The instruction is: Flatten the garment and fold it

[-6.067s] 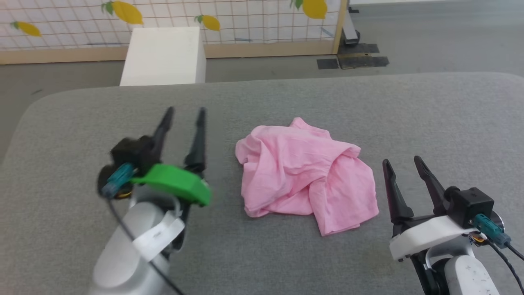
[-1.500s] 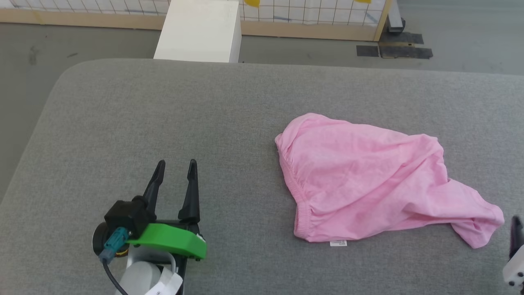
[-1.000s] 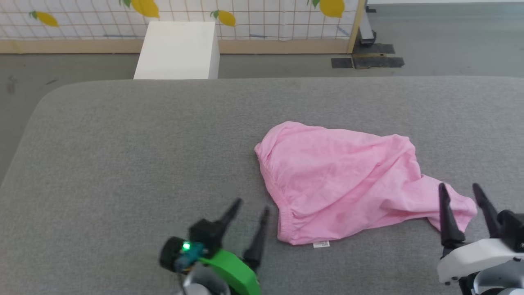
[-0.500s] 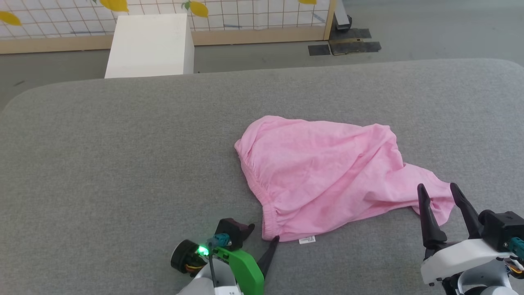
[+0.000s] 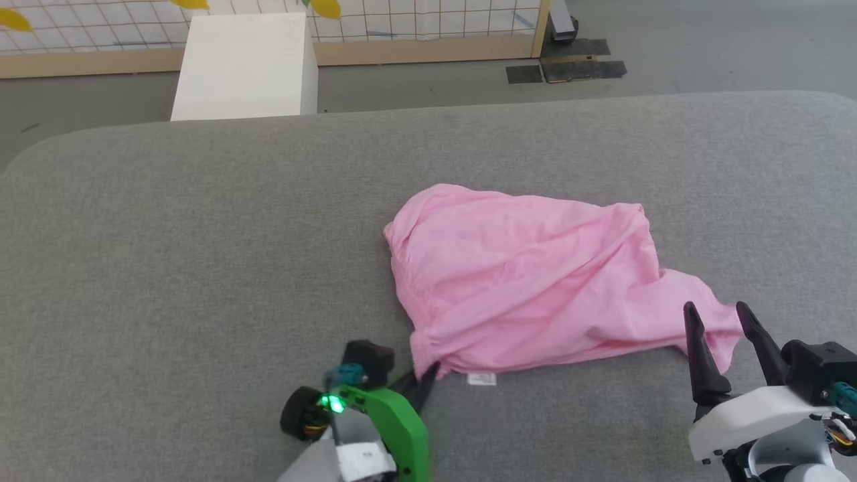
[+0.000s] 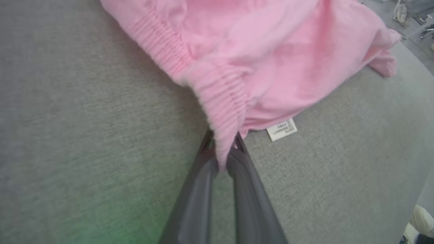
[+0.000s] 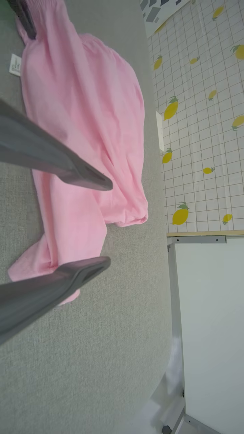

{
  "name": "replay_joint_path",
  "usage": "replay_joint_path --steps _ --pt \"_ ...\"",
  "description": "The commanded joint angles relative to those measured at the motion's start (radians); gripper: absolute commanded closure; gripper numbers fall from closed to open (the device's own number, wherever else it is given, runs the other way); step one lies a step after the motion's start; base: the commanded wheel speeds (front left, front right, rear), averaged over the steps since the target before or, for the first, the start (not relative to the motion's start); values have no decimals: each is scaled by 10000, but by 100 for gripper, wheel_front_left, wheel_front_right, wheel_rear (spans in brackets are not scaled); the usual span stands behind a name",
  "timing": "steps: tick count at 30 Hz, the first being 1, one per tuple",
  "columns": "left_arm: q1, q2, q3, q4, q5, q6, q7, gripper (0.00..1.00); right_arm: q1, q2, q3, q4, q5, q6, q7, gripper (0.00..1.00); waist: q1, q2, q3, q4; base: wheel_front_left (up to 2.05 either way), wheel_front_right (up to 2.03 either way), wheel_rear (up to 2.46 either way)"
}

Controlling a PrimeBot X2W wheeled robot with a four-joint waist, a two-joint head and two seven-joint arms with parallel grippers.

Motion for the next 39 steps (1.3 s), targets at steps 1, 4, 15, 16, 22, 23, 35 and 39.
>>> replay_joint_path --steps 1,4,15,16,22,23,35,39 --pt "112 140 243 -89 -175 161 -134 100 -28 1 -11 34 23 -15 70 0 0 -1 -52 110 0 0 0" --pt "268 383 647 -479 -426 403 -235 100 78 1 101 75 53 -15 395 0 0 -1 -89 265 0 0 0" --pt "798 899 951 -2016 -640 946 150 100 1461 -261 73 -805 216 -15 3498 0 0 -1 7 669 0 0 0" --pt "831 899 943 -2093 -652 966 169 100 1578 -266 -25 -951 190 -15 3741 0 0 -1 33 661 0 0 0" --pt "878 896 899 -2374 -713 1029 248 100 1795 -202 -716 -1217 -212 -15 4379 0 0 -1 202 624 0 0 0" --pt "863 893 888 -2398 -717 1031 254 100 1724 -156 -877 -1120 -257 -15 4261 0 0 -1 229 626 0 0 0" --pt "702 940 780 -2492 -726 1029 281 100 762 -3 -442 640 -158 -15 4210 0 0 -1 500 745 0 0 0" --pt "669 953 740 -2508 -735 1028 291 100 649 -1 -255 1126 74 -15 4963 50 0 -1 564 806 0 0 0"
